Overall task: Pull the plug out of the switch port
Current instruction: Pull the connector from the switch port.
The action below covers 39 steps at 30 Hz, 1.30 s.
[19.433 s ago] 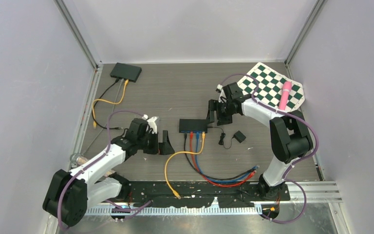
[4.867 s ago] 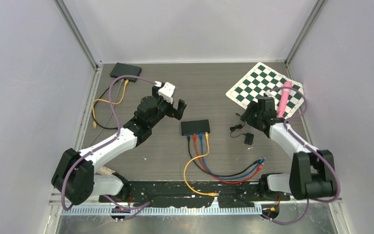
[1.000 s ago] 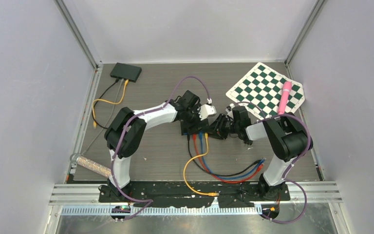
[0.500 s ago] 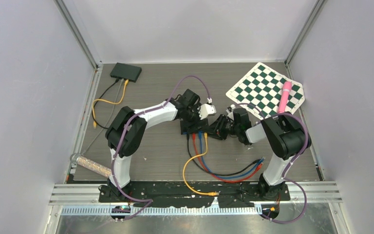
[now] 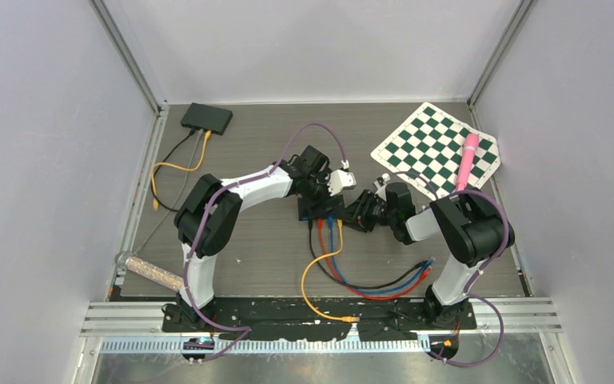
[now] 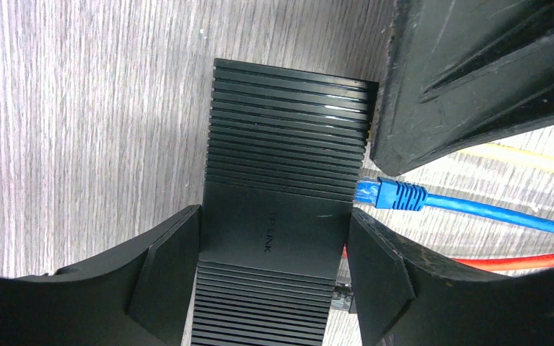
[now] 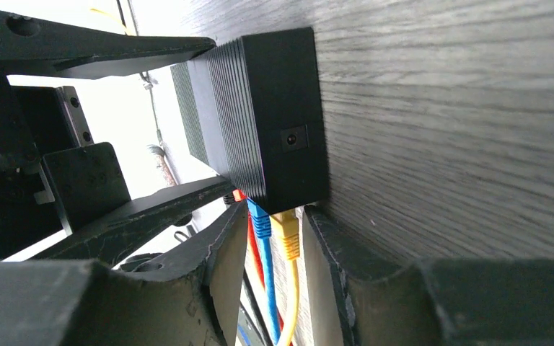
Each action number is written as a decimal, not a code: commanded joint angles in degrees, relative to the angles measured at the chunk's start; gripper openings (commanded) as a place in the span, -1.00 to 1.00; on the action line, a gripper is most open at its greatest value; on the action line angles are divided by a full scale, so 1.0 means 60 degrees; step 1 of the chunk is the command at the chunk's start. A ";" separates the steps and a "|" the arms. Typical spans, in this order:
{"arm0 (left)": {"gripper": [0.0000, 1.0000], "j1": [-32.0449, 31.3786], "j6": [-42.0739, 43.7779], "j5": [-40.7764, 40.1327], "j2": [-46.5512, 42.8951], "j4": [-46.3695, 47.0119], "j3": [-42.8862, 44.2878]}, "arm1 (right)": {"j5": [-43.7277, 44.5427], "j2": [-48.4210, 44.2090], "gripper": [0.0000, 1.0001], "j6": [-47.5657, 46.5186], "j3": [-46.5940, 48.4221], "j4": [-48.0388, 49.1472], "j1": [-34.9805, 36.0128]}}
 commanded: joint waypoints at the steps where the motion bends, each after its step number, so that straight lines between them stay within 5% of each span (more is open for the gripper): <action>1: -0.25 -0.0034 -0.0115 0.0493 0.0216 -0.0087 0.0216 | 0.0855 -0.0029 -0.14 0.0063 -0.0766 0.0126 0.0053; 7: -0.25 -0.0023 -0.0159 0.0484 0.0216 -0.0087 0.0201 | 0.1016 -0.0023 0.03 0.0003 -0.0525 0.0110 0.0040; 19: -0.26 -0.0002 -0.0175 0.0503 0.0202 -0.0071 0.0188 | 0.0991 0.0229 -0.40 -0.0040 -0.0477 0.0031 0.0022; 27: -0.26 -0.0002 -0.0176 0.0530 0.0205 -0.0093 0.0189 | 0.0389 0.0164 -0.04 0.0033 -0.0713 0.1072 -0.0007; 33: -0.26 0.0012 -0.0138 0.0563 0.0227 -0.0154 0.0240 | 0.0223 0.0567 -0.32 0.0302 -0.0762 0.1341 -0.0012; 39: -0.26 0.0013 -0.0138 0.0585 0.0247 -0.0166 0.0248 | 0.0110 0.1151 -0.38 0.0719 -0.0708 0.2045 -0.0094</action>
